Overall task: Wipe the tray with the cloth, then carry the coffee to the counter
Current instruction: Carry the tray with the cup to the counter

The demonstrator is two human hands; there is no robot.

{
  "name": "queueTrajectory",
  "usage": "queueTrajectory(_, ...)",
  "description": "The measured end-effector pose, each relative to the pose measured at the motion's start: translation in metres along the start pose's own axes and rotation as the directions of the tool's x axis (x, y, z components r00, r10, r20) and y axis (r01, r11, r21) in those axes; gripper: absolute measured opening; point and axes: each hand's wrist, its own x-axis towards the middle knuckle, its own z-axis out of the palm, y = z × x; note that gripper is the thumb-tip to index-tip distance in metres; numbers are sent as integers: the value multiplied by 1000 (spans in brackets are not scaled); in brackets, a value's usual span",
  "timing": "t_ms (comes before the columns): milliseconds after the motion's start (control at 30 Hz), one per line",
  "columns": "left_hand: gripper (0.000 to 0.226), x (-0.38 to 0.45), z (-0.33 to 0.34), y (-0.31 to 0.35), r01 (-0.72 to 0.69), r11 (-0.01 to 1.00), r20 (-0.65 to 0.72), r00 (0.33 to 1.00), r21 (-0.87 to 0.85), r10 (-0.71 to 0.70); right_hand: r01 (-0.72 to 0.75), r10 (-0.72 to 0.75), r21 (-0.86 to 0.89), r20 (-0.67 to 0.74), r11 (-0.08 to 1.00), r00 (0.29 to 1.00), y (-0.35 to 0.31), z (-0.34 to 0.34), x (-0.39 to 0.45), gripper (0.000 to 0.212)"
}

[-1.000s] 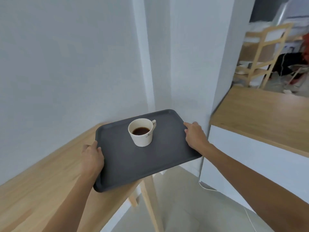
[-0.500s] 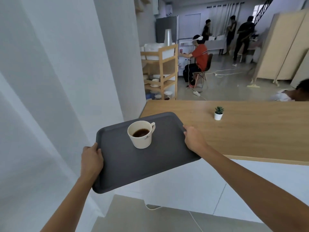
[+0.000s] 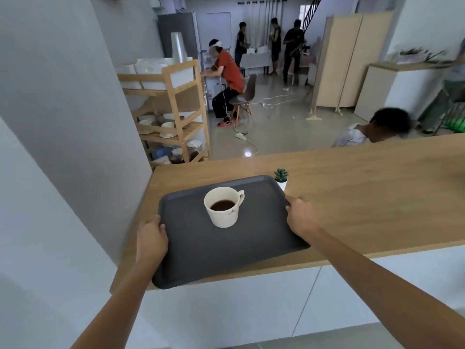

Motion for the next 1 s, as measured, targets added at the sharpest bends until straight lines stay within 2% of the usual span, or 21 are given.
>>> queueTrajectory(267, 35, 104, 74, 3, -24, 994, 89, 995, -106, 33, -156, 156, 18, 13, 988, 988, 6, 54, 83, 39)
queueTrajectory(500, 41, 167, 123, -16, 28, 991, 152, 988, -132, -8, -234, 233, 34, 39, 972, 972, 2, 102, 128, 42)
queueTrajectory(1000, 43, 183, 175, -22, 87, 990, 210, 976, -110, -62, -259, 269, -113, 81, 959, 960, 28, 138, 161, 41)
